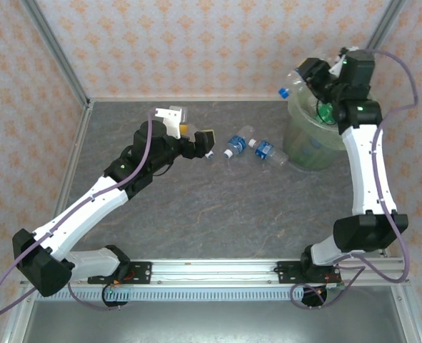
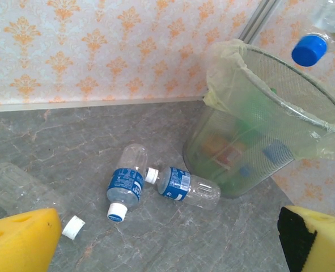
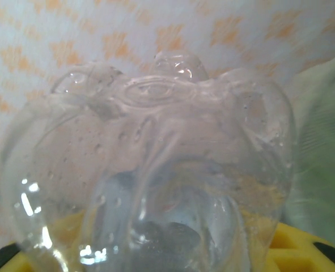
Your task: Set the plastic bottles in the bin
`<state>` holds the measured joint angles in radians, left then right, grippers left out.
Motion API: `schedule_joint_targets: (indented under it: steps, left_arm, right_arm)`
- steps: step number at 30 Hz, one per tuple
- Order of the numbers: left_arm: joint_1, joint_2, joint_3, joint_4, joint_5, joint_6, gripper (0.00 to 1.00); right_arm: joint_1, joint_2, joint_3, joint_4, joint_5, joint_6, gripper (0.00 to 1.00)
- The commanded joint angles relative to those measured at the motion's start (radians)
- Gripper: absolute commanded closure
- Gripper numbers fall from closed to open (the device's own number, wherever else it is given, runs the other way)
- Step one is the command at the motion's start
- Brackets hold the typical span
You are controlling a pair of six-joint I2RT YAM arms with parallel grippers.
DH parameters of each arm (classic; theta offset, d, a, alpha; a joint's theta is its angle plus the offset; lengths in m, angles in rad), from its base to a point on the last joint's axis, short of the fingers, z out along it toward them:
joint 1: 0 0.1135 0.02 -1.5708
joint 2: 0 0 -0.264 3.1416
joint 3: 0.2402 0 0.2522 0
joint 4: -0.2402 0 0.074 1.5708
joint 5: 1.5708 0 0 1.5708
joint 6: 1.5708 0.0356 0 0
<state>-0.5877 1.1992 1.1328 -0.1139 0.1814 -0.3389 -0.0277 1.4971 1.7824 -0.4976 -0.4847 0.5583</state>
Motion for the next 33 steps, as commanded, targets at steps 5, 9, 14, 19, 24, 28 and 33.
schedule_joint_targets:
  steps: [5, 9, 14, 19, 24, 28, 33]
  left_arm:
    - [-0.005, -0.032, -0.023, 0.044, -0.012, -0.007, 0.01]
    - [-0.005, -0.04, -0.033, 0.064, -0.02, -0.024, 0.01]
    - [-0.004, -0.039, -0.036, 0.081, -0.007, -0.03, 0.01]
    - [-0.004, -0.035, -0.045, 0.098, 0.01, -0.033, 0.01]
    - [-0.005, -0.03, -0.045, 0.1, 0.015, -0.029, 0.01]
    - [-0.005, -0.029, -0.043, 0.098, 0.01, -0.019, 0.01]
    - [-0.005, -0.014, -0.03, 0.092, 0.007, -0.012, 0.01]
  right_arm:
    - [-0.147, -0.048, -0.061, 0.023, 0.109, 0.092, 0.58]
    - [-0.207, -0.064, -0.102, 0.049, 0.181, 0.135, 0.59]
    - [-0.258, -0.084, -0.188, 0.149, 0.239, 0.243, 0.59]
    - [-0.266, -0.076, -0.249, 0.238, 0.311, 0.372, 0.59]
    - [-0.266, -0.054, -0.266, 0.286, 0.439, 0.436, 0.59]
    - [-0.265, -0.002, -0.205, 0.287, 0.547, 0.344, 0.59]
    - [-0.266, 0.086, -0.097, 0.247, 0.648, 0.148, 0.6]
